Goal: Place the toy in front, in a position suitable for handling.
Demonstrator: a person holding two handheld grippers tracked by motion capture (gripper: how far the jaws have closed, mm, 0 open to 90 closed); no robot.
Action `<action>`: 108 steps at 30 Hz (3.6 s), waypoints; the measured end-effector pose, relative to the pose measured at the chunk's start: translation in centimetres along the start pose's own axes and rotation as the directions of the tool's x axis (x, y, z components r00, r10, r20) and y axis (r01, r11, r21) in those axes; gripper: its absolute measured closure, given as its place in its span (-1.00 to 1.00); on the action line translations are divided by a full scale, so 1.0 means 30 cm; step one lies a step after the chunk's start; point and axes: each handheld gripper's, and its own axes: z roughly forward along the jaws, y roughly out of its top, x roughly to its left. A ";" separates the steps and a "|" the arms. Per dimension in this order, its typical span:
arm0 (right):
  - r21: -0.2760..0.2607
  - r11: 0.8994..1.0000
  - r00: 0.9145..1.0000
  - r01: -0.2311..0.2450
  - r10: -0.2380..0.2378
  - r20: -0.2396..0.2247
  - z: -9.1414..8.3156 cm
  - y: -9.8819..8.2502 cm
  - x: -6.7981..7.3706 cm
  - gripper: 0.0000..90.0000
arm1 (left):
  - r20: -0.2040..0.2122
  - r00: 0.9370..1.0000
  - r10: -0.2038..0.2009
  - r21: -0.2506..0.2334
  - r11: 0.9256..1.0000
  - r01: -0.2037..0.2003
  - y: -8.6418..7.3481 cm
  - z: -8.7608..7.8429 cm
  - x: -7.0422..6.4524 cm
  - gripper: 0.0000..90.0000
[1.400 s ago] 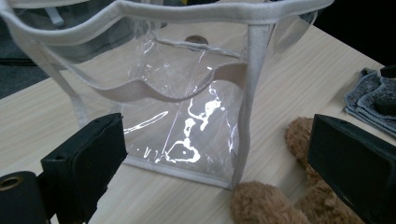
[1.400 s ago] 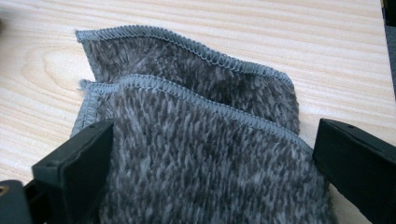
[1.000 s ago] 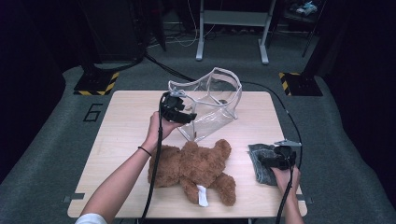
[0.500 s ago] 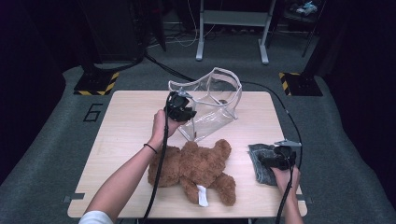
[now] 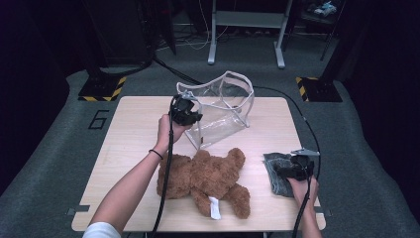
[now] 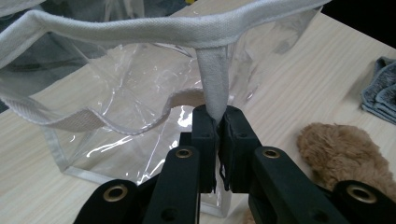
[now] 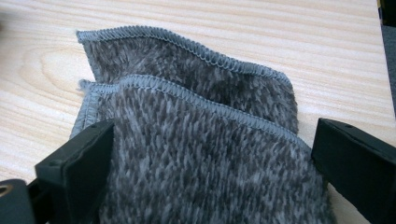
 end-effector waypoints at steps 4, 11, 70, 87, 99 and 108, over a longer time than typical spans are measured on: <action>0.000 1.000 1.000 0.000 0.000 0.001 0.000 0.000 0.000 -0.96 | -0.012 1.000 -0.009 -0.006 1.000 0.008 -0.013 -0.014 0.032 0.88; 0.001 1.000 1.000 0.000 0.000 0.001 0.000 0.000 0.000 -0.96 | -0.032 0.999 -0.036 -0.033 0.999 0.035 -0.047 -0.035 0.088 0.89; 0.004 1.000 1.000 0.001 -0.001 0.007 -0.001 -0.002 0.002 -0.96 | -0.284 0.915 -0.286 -0.149 0.956 0.253 -0.282 -0.273 0.499 0.90; 0.005 1.000 1.000 0.005 -0.005 0.008 -0.002 -0.002 0.002 -0.96 | -0.335 0.881 -0.335 -0.187 0.940 0.287 -0.367 -0.356 0.549 0.90; 0.005 1.000 1.000 0.002 -0.002 0.008 -0.001 -0.002 0.002 -0.96 | -0.362 0.854 -0.374 -0.208 0.925 0.317 -0.402 -0.391 0.564 0.84; 0.006 1.000 1.000 0.002 -0.002 0.008 -0.001 -0.002 0.003 -0.97 | -0.334 0.859 -0.388 -0.180 0.921 0.345 -0.411 -0.383 0.496 -0.14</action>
